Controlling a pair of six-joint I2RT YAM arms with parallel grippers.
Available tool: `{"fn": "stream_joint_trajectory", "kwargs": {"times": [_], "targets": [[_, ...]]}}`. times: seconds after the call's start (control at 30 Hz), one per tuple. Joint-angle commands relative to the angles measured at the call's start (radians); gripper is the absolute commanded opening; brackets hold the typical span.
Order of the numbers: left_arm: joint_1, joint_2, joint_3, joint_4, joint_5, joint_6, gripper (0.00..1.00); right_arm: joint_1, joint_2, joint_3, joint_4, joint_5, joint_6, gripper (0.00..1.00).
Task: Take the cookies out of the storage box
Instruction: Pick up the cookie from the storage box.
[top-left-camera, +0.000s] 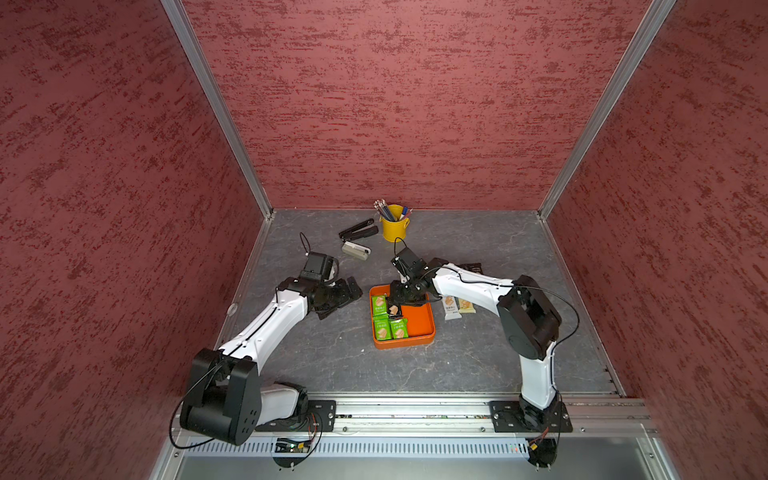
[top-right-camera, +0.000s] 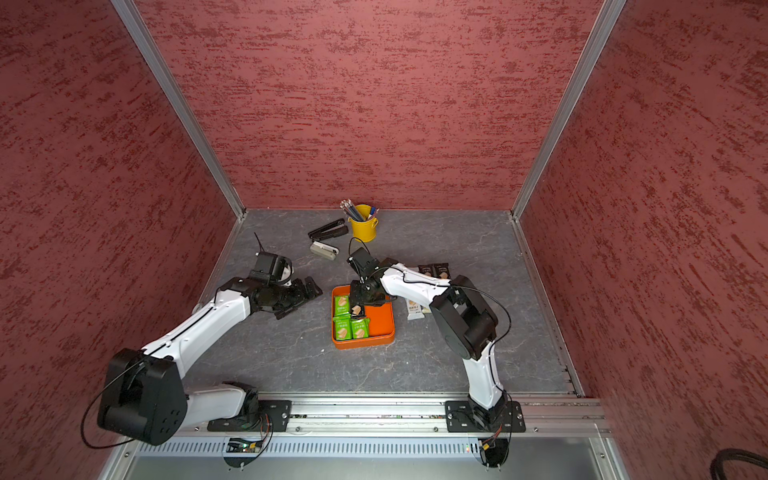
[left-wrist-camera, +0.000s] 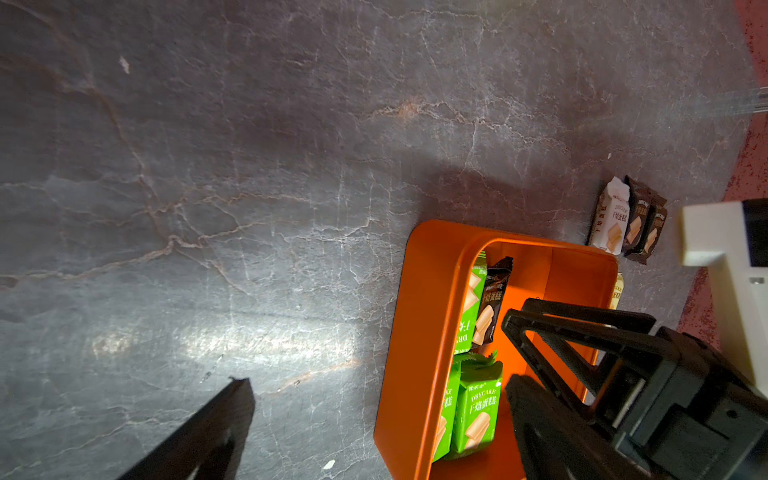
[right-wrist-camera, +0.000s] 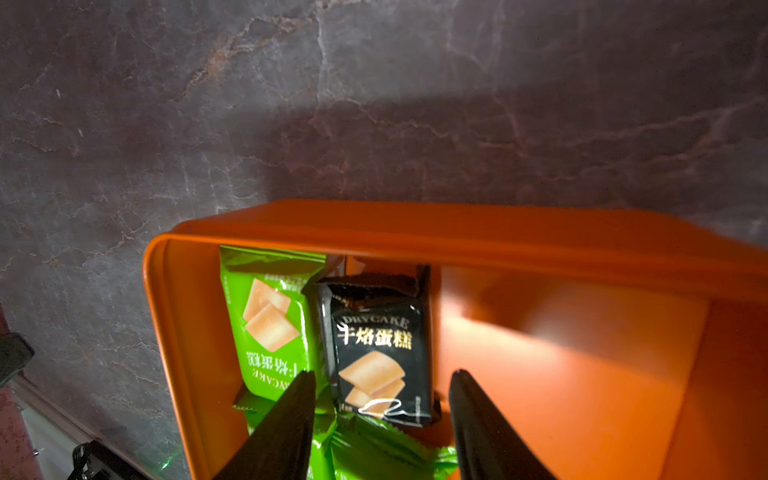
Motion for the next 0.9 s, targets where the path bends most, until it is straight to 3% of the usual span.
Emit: {"fn": "stream_joint_trajectory", "kwargs": {"times": [0.0,0.37,0.87], "targets": [[0.006,-0.014,-0.006,0.0,-0.007,0.01,1.0,0.018,0.021,0.03,-0.035,0.033,-0.011,0.56],[0.01,-0.026,-0.011,0.004,-0.006,0.012,1.0,0.027,0.064,0.056,-0.049,0.057,0.0,0.56],[0.023,-0.043,-0.008,-0.008,-0.001,0.025,1.0,0.037,0.058,0.065,-0.159,0.198,0.001,0.56]]}}
